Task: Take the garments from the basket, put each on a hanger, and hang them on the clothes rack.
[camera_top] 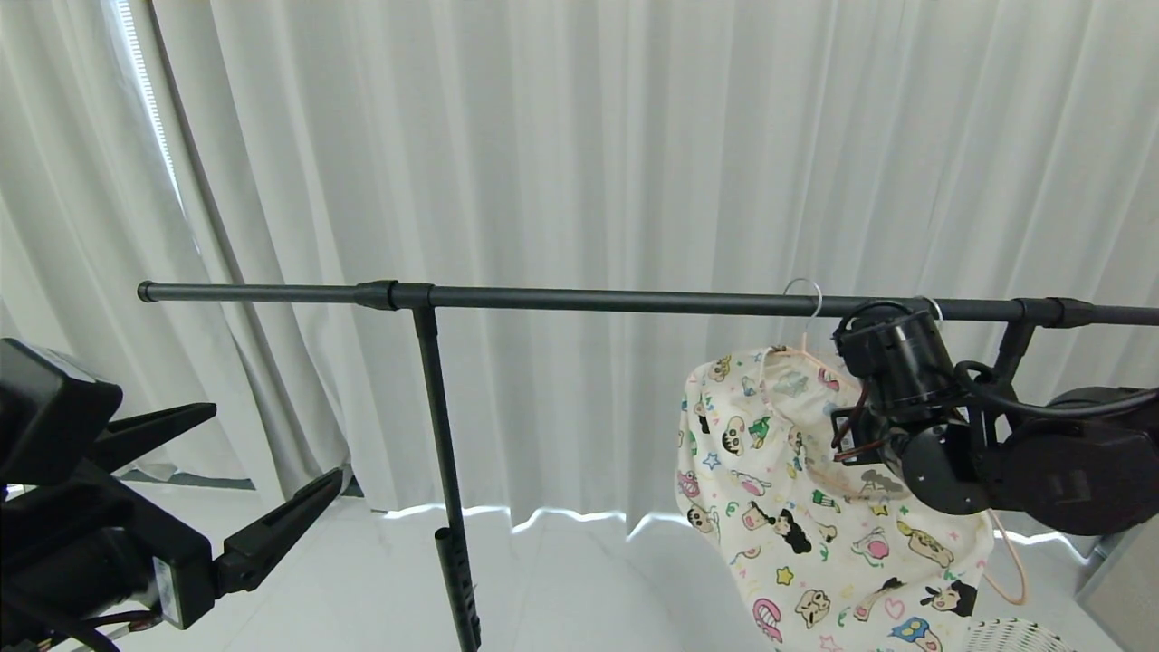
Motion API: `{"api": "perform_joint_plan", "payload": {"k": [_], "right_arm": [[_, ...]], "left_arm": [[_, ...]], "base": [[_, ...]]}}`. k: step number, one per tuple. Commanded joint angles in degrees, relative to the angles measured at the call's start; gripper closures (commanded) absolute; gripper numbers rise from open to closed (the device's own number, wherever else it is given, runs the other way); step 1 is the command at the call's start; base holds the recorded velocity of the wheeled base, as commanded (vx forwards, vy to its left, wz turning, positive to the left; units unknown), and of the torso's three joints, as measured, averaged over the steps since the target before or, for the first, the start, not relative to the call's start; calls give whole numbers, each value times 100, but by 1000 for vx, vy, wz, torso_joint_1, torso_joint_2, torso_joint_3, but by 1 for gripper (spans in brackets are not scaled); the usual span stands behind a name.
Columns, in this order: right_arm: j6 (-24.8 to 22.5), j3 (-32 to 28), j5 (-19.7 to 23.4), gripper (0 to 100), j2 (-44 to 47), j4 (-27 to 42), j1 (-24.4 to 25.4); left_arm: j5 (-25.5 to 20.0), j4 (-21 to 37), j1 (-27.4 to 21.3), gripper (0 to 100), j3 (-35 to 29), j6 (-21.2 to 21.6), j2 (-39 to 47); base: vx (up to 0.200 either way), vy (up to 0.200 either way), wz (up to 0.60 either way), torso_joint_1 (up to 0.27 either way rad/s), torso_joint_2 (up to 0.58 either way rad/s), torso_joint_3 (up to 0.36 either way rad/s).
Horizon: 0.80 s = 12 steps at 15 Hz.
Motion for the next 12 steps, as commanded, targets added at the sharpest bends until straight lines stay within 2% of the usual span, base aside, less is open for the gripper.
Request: {"api": "perform_joint_plan", "payload": {"k": [1, 6, 7, 12], "right_arm": [[-1, 5, 0, 100, 97, -6, -2], [-1, 5, 0, 100, 88, 3, 15], [-1, 5, 0, 0, 71, 3, 24], [-1, 128, -9, 0, -325, 11, 191]], "left_arm": [[3, -1, 1, 0, 0, -1, -6], [3, -1, 1, 0, 9, -1, 3], [3, -1, 1, 0, 9, -1, 3], [3, -1, 1, 0, 26, -1, -6]], "base": [[0, 0, 0, 0, 0, 0], [0, 0, 0, 0, 0, 0], [0, 0, 0, 0, 0, 0], [0, 0, 0, 0, 0, 0]]}}
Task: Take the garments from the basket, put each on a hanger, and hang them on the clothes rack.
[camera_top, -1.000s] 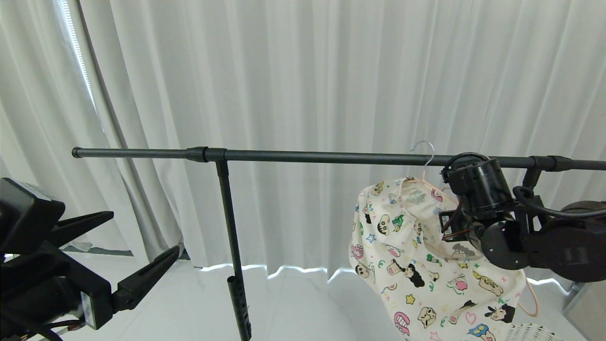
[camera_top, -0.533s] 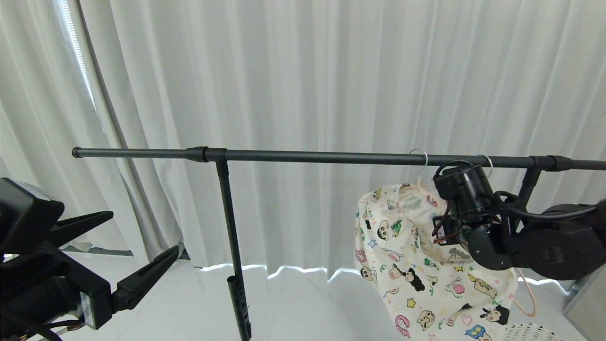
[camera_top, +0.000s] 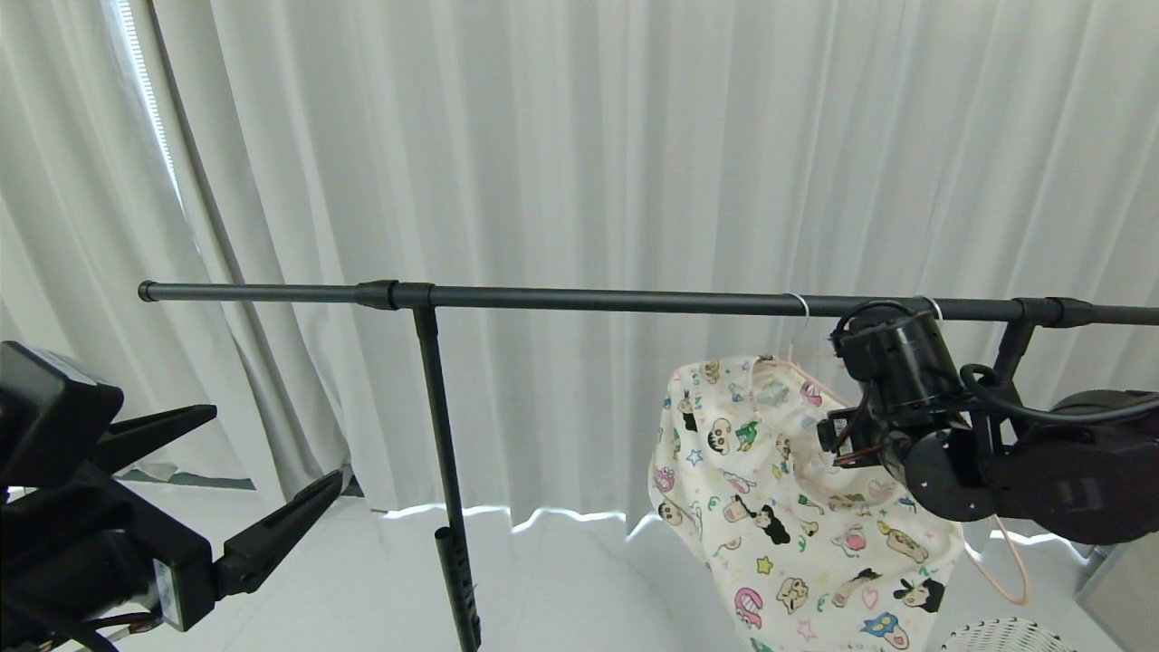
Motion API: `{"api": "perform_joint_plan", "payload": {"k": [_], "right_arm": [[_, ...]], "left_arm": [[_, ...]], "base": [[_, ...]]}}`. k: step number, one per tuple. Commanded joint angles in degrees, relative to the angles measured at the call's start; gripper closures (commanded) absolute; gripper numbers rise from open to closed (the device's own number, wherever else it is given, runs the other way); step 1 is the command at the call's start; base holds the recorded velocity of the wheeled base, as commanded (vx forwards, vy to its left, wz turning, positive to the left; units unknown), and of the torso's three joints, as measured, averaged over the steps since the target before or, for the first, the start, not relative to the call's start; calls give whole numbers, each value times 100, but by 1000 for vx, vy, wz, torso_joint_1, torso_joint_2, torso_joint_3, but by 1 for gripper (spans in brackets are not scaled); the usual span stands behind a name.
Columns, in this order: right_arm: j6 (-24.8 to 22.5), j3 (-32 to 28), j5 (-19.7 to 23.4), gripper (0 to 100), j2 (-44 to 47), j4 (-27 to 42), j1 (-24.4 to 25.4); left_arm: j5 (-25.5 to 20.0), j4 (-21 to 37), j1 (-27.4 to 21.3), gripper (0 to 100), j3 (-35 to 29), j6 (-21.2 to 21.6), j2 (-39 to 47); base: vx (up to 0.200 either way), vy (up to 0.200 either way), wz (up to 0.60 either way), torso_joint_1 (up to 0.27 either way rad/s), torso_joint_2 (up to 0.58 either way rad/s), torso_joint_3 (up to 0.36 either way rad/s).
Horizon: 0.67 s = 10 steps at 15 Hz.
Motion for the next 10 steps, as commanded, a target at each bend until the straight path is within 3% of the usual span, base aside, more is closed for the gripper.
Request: {"api": "perform_joint_plan", "payload": {"k": [1, 7, 10], "right_arm": [[8, 113, 0, 0, -338, 8, 106], [34, 693, 53, 0, -1375, 8, 203], [78, 1256, 44, 0, -1885, 8, 62]], "left_arm": [[2, -3, -1, 0, 22, -5, -3], [81, 5, 17, 0, 154, 13, 40], [732, -3, 35, 0, 672, -40, -21]], "base": [[0, 0, 0, 0, 0, 0], [0, 0, 0, 0, 0, 0], [0, 0, 0, 0, 0, 0]]}}
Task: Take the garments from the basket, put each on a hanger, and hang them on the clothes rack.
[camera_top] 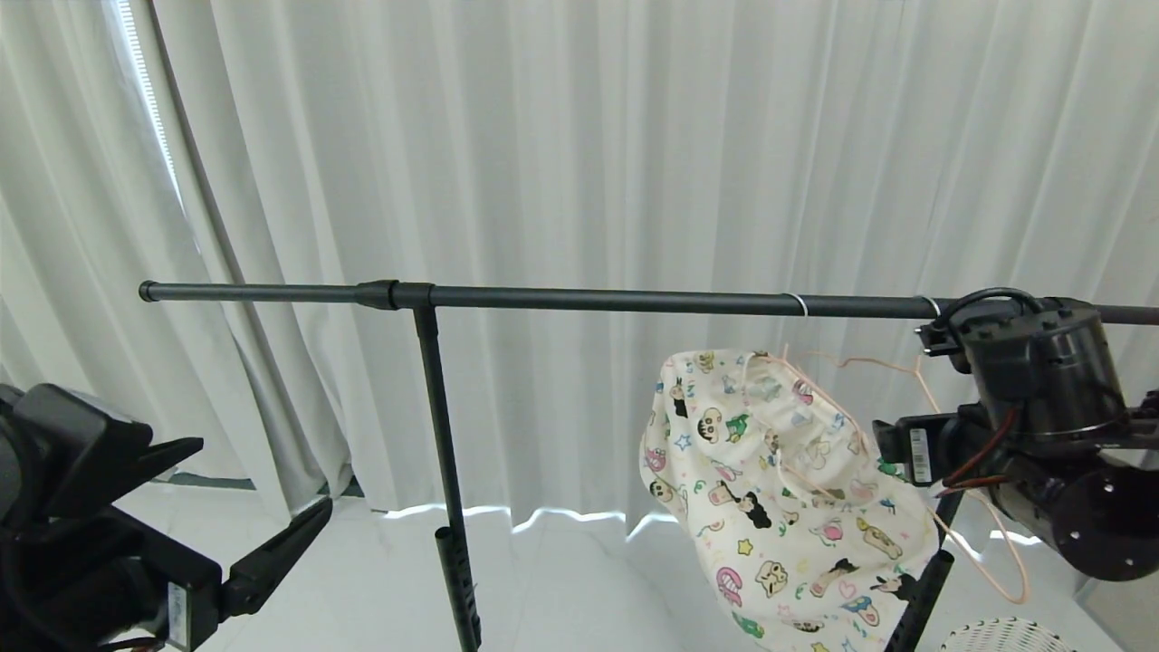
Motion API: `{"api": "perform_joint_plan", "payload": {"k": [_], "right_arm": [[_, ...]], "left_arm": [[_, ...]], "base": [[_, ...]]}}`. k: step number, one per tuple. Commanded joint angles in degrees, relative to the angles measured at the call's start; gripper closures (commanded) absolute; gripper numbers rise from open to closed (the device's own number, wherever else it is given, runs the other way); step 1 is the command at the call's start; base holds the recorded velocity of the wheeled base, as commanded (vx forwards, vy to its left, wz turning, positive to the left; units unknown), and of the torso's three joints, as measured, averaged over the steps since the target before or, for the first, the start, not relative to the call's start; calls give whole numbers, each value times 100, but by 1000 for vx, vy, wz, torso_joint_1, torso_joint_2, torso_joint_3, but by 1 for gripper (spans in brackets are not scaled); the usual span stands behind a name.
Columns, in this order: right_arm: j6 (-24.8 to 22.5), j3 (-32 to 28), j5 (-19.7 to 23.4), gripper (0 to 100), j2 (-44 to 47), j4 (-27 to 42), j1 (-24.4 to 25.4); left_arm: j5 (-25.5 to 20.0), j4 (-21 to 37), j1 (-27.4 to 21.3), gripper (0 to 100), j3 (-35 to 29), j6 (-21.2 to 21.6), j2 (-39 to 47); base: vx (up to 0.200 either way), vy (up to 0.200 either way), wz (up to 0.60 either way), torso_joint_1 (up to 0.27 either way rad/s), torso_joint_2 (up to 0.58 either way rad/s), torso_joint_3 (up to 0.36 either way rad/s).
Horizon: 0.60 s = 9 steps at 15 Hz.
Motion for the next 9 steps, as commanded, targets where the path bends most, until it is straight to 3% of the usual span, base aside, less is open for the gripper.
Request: {"api": "perform_joint_plan", "payload": {"k": [1, 4, 7, 8, 9], "right_arm": [[-5, 537, -17, 0, -616, 9, -135], [-40, 907, -26, 0, -1012, 97, -443], [-49, 1117, 9, 0, -1504, 581, -1251], [-58, 1276, 44, 0, -1706, 800, -1559], [-67, 1478, 114, 0, -1908, 967, -1822]], "left_arm": [[316, 3, 58, 0, 426, -61, -145], [544, 3, 515, 0, 1015, -210, -321], [580, 12, 1332, 0, 2026, -193, -1032], [580, 126, 1447, 0, 2114, -201, -1331], [580, 653, 1473, 0, 2114, -201, -1700]], "base": [[0, 0, 0, 0, 0, 0], [0, 0, 0, 0, 0, 0], [0, 0, 0, 0, 0, 0], [0, 0, 0, 0, 0, 0], [0, 0, 0, 0, 0, 0]]}}
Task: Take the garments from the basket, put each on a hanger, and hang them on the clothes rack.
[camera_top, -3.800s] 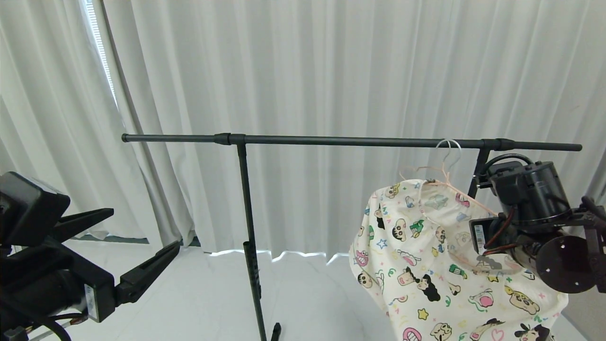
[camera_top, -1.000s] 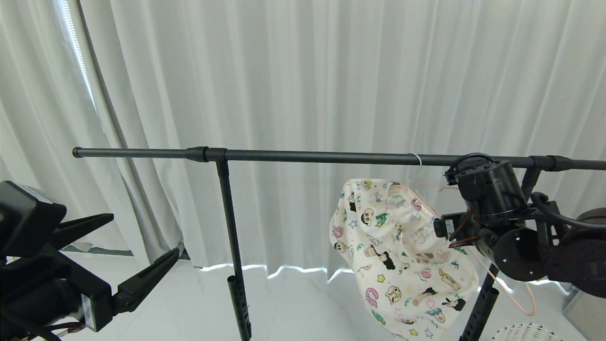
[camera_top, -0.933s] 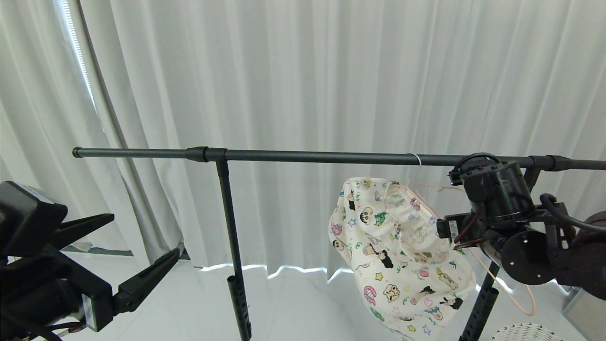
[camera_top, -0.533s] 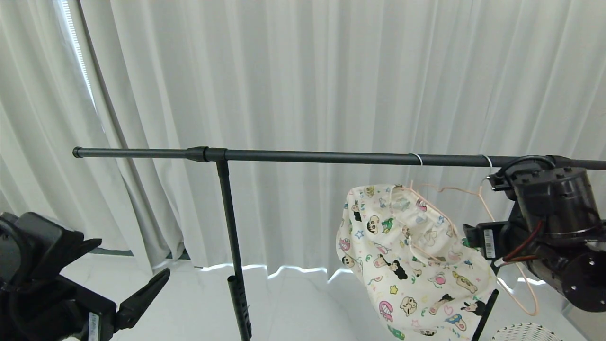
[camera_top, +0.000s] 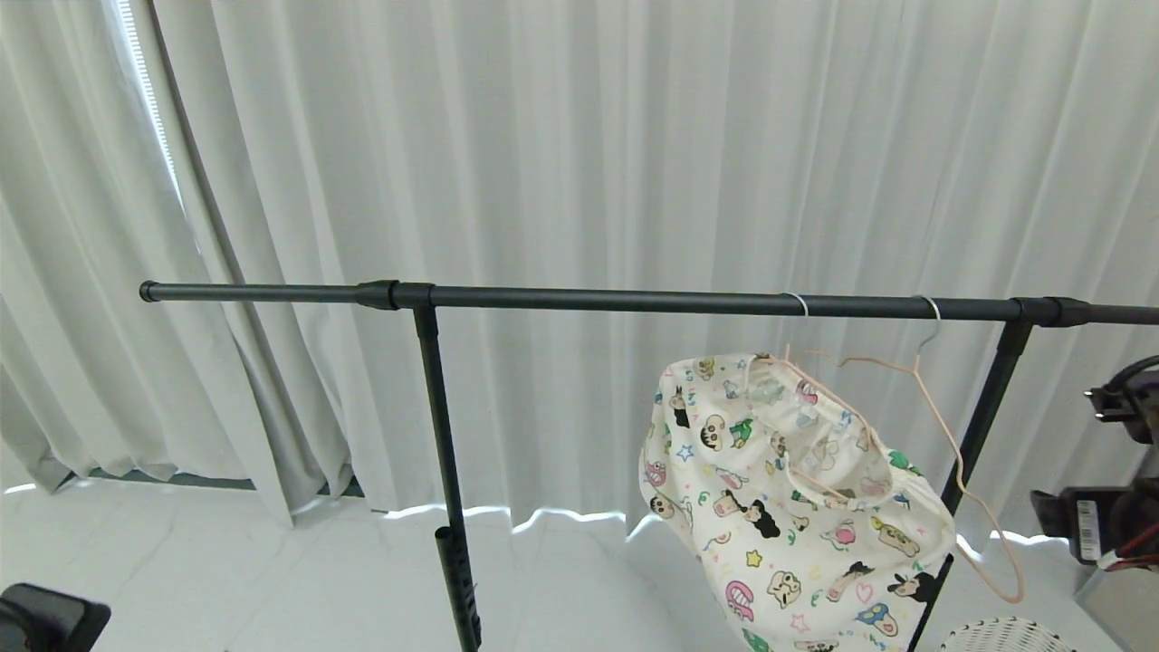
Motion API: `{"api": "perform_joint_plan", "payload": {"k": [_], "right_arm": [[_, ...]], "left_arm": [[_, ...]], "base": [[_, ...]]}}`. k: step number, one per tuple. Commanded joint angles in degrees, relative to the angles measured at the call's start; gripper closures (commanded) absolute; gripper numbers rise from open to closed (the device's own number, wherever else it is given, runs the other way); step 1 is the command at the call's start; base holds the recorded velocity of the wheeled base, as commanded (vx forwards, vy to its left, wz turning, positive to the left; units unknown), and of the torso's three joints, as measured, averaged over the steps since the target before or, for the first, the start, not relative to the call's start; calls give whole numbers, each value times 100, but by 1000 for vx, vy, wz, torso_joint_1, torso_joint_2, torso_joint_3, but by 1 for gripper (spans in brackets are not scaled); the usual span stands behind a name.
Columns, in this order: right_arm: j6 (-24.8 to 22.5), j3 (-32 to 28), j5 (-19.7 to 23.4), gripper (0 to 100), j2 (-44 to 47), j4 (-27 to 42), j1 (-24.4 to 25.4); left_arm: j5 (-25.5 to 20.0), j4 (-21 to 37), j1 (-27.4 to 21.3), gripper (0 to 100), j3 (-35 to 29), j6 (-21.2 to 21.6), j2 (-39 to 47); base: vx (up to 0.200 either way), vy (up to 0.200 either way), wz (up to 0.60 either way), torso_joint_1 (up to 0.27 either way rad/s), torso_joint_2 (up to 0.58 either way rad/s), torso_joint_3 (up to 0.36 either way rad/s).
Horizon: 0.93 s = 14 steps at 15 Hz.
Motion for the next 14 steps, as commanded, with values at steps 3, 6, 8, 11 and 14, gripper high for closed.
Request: {"api": "perform_joint_plan", "payload": {"k": [3, 6, 8, 11, 14], "right_arm": [[-280, 962, 123, 0, -1083, 392, -751], [-570, 1621, 114, 0, -1821, 629, -882], [-781, 2254, 79, 0, -2498, 919, -882], [-1202, 2438, 114, 0, -3350, 1359, -1049], [-1246, 2438, 114, 0, -3342, 1359, -1146]], "left_arm": [[-19, 1062, 208, 0, 187, -17, -1253], [-19, 1062, 199, 0, 187, -17, -1235], [-19, 1062, 199, 0, 187, -17, -1103], [-19, 1062, 199, 0, 187, -25, -980], [-19, 1062, 199, 0, 187, -25, -971]], "base": [[0, 0, 0, 0, 0, 0], [0, 0, 0, 0, 0, 0], [0, 0, 0, 0, 0, 0], [-200, 0, 0, 2, 7, 1], [-200, 0, 0, 6, 1, 5]]}}
